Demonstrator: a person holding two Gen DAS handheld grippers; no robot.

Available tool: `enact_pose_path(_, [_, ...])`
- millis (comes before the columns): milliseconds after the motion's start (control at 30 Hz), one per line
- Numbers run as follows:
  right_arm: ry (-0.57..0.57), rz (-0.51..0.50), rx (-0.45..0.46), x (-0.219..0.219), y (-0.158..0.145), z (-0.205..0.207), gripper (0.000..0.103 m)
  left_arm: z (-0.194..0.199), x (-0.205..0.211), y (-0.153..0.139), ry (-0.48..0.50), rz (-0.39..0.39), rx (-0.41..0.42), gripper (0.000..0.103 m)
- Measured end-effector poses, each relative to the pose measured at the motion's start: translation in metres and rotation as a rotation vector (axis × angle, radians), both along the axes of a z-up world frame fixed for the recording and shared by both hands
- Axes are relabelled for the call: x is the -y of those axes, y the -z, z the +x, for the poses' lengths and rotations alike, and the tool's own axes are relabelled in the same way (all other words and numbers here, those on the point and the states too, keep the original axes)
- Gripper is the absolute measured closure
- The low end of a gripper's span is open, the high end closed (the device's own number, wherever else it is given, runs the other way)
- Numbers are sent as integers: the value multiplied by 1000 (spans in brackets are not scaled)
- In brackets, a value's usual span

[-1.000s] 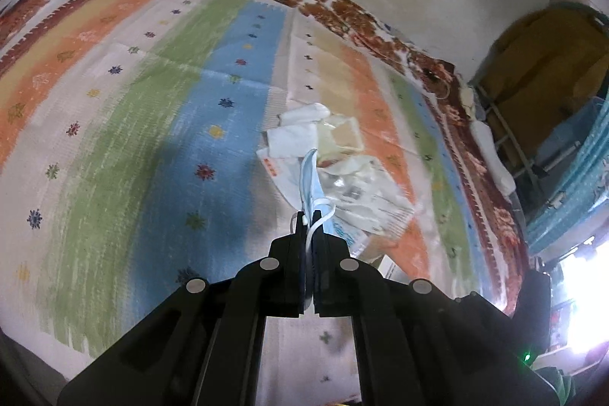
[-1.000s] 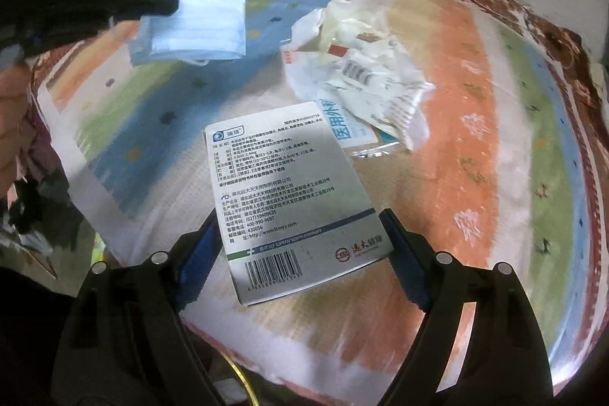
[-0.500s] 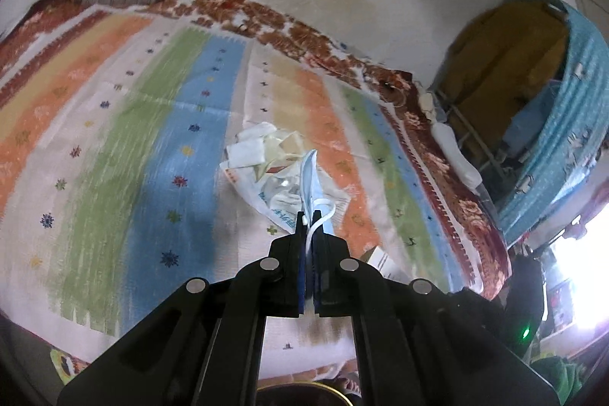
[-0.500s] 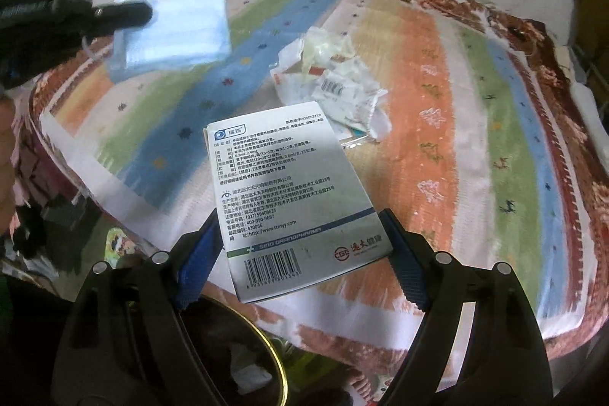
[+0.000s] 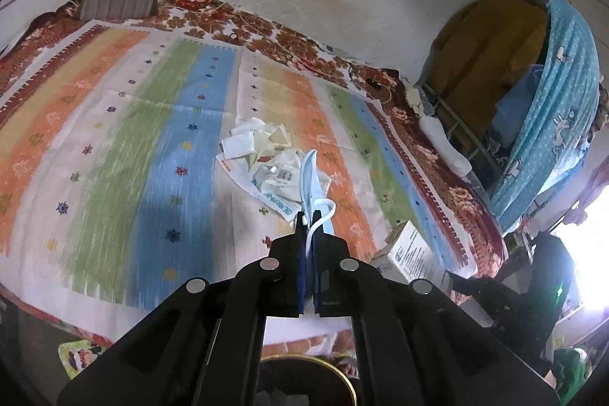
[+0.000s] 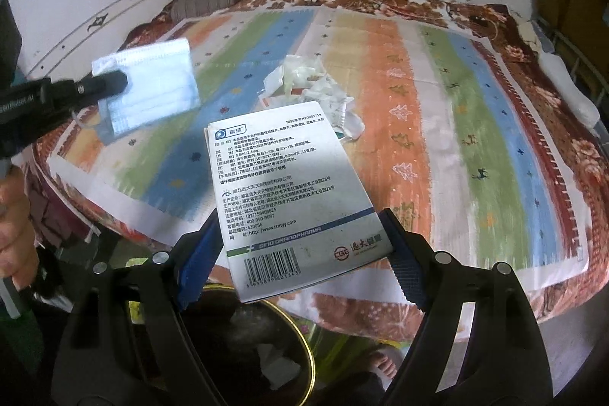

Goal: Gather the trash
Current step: 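Lift mask and medicine box and carry both over the bin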

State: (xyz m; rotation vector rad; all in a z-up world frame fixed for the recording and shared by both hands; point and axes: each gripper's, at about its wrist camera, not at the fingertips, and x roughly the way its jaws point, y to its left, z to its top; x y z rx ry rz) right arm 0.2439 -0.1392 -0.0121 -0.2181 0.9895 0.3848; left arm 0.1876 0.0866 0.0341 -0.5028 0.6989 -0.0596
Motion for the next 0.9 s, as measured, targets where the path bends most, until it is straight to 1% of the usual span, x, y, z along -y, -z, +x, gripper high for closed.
enact_pose_path(67, [-5, 7, 11, 2, -4, -9, 27, -7, 5, -2, 7, 9, 3, 102])
enact_pose_path(167, [-21, 17, 27, 2, -9, -21, 27, -26, 17, -12, 33, 54, 65, 102])
enact_pose_path(233, [-26, 30, 41, 4, -14, -29, 27, -36, 21, -15, 33, 59, 83, 102])
enact_pose_path(433, [-34, 60, 70, 9, -25, -55, 27, -55, 26, -15, 38, 48, 77, 102])
enact_pose_path(600, [-42, 75, 76, 12, -28, -69, 27, -73, 30, -14, 46, 22, 85, 102])
enact_pose_path(667, [-40, 91, 73, 16, -29, -74, 27, -79, 34, -10, 55, 15, 73, 102])
enact_pose_path(767, [-36, 105, 67, 20, -29, -81, 27, -85, 44, -6, 82, 34, 53, 102])
enact_pose_path(900, [-33, 114, 38, 25, -23, -90, 27, -98, 50, -7, 108, 49, 63, 101])
